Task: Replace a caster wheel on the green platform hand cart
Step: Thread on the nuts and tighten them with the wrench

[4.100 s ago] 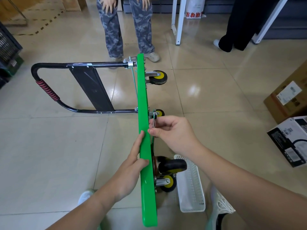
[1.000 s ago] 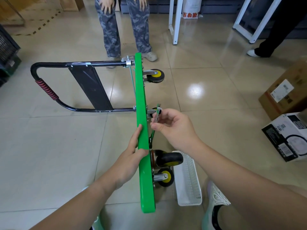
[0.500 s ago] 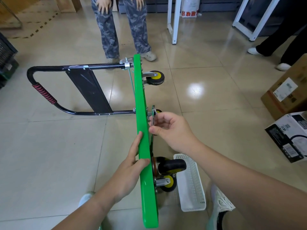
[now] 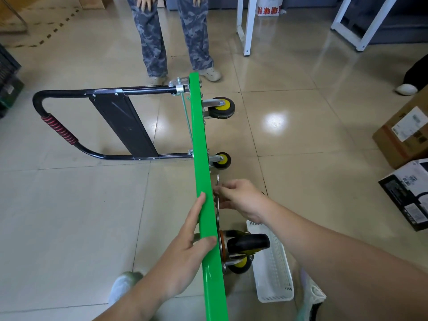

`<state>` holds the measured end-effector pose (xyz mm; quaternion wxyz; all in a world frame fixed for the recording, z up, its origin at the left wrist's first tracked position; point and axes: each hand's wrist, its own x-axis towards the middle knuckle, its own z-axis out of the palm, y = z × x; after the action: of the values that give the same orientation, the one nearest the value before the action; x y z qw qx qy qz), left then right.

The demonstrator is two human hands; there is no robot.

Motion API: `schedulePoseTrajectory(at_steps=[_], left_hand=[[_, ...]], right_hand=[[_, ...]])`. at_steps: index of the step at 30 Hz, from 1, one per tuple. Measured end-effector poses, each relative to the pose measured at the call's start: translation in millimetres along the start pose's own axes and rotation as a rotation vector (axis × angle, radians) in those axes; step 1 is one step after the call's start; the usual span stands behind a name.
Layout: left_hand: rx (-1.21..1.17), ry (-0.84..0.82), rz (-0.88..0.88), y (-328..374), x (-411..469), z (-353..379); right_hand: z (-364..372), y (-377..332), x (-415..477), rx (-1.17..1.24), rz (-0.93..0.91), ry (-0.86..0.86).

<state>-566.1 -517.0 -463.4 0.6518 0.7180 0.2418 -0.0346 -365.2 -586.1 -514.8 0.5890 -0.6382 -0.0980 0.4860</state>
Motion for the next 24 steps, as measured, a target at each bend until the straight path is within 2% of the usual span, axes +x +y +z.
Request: schedulePoseTrajectory(at_steps=[2, 5, 13, 20, 24], left_hand=[[0.009, 0.003, 0.003, -1, 1, -1], [0.024, 0.003, 0.005, -2, 0, -1], [0.024, 0.004, -0.003, 5, -1, -1], [0.020, -0.004, 0.006, 7, -3, 0], [0.013, 0.015, 0.014, 6, -4, 2]], right_hand=[[0, 6, 2, 0.089, 0.098, -0.004], [1, 4, 4, 0.155, 0.105, 0.003], [-6, -43, -18, 0.087, -0.190, 0.163], [6, -58, -83, -0.015, -0.467, 0.044], [8, -48, -103, -0.063, -0.542, 0.019]])
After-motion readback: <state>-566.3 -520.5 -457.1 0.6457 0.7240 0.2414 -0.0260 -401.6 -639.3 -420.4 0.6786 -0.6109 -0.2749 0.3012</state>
